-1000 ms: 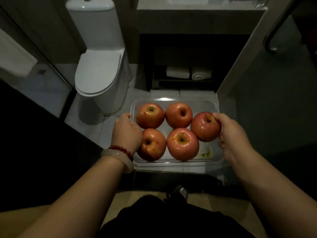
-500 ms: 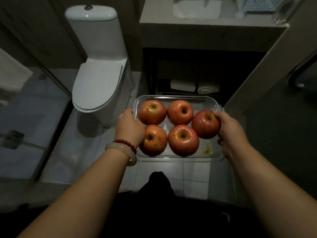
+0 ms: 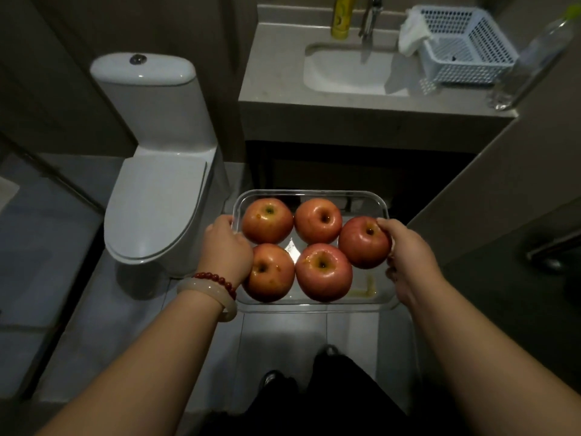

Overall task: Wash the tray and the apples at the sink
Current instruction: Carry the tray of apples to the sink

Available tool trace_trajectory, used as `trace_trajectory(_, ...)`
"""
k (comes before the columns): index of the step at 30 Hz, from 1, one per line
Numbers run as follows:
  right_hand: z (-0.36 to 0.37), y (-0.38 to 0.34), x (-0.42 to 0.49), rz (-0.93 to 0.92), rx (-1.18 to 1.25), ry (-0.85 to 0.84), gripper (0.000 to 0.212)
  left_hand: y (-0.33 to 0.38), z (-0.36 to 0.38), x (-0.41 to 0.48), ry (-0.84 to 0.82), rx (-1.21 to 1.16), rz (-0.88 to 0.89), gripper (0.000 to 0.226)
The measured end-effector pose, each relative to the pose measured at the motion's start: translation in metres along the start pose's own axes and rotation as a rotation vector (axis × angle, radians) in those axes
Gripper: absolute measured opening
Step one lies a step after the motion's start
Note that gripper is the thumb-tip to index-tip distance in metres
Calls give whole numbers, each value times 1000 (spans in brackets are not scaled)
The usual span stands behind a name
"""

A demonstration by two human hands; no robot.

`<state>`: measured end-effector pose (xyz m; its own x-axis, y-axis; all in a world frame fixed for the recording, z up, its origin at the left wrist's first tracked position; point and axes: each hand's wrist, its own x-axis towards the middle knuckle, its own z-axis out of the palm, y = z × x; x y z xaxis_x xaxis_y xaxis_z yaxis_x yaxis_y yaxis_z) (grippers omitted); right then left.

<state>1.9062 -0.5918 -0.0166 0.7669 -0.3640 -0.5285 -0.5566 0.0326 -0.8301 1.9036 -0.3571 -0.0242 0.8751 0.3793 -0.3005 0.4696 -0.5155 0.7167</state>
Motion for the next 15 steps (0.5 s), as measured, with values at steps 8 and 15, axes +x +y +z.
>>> trace_trajectory(8,38,-62,99,-23,-26,-94,18,49,11,84,98,30,-20,38)
trace_trajectory(15,77,-125,164,-51,-20,-162,30,91,15,155,195,-23,-77,36)
